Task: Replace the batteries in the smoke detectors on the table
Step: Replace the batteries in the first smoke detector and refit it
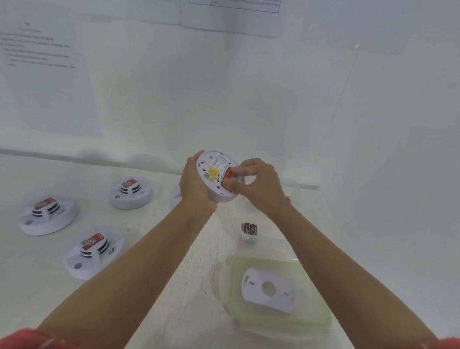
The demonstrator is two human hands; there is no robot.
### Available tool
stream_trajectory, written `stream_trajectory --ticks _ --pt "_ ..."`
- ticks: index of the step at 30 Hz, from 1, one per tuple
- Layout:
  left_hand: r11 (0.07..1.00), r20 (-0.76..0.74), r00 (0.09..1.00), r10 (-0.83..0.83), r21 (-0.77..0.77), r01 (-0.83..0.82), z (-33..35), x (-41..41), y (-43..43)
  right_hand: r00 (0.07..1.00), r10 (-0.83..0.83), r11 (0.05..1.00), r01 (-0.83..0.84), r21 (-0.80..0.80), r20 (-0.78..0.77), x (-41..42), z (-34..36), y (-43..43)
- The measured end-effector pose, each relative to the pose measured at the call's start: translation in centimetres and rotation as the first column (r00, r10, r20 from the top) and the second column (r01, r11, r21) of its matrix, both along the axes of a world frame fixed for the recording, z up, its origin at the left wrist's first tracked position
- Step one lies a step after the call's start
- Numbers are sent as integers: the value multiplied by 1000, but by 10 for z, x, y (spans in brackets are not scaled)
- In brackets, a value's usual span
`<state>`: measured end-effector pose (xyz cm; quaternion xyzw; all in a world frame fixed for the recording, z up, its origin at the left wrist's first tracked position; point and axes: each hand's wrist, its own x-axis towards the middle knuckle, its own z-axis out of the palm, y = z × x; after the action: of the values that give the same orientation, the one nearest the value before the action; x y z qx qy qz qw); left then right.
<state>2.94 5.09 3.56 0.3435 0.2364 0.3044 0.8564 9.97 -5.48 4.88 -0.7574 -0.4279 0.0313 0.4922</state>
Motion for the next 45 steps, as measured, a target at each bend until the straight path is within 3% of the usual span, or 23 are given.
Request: stream_trajectory --ticks 8,12,14,16,19,21,25,30,34,37,42,45 --pt "999 18 999 35 -1 -35 -1 8 6 1000 4 1000 -4 -3 -26 13 -8 11" --pt "999 26 999 38 1 -38 -3 10 14 985 134 989 -140 -51 -113 28 4 12" --pt "996 28 996 88 -20 -88 -4 13 21 976 61 997 -68 -28 -207 48 13 13" --pt "992 13 992 123 -31 -122 -6 16 29 986 -68 989 46 -144 -152 73 13 16" --pt "994 -1 994 113 -10 -113 -10 23 36 998 -11 820 41 -571 55 96 3 26" --pt "993 -6 993 114 -25 -114 -13 27 39 990 96 676 11 -736 102 98 -6 35" --pt "993 -1 994 111 -36 -111 -19 33 43 974 205 523 -29 -852 92 99 -18 48" --pt "997 -24 997 79 -25 -79 -24 37 44 951 284 458 -24 -888 120 99 -18 56" --pt "995 -31 996 88 -35 -89 -28 38 47 956 259 516 -14 -856 141 101 -23 56" --pt "995 -28 995 91 -38 -92 -30 38 48 974 207 621 -59 -782 91 106 -19 50" --pt "993 -8 993 119 -17 -119 -29 36 47 992 70 916 -106 -387 -106 104 16 37" --pt "994 11 994 106 -6 -106 -23 34 41 987 100 956 -131 -264 -128 81 27 32"
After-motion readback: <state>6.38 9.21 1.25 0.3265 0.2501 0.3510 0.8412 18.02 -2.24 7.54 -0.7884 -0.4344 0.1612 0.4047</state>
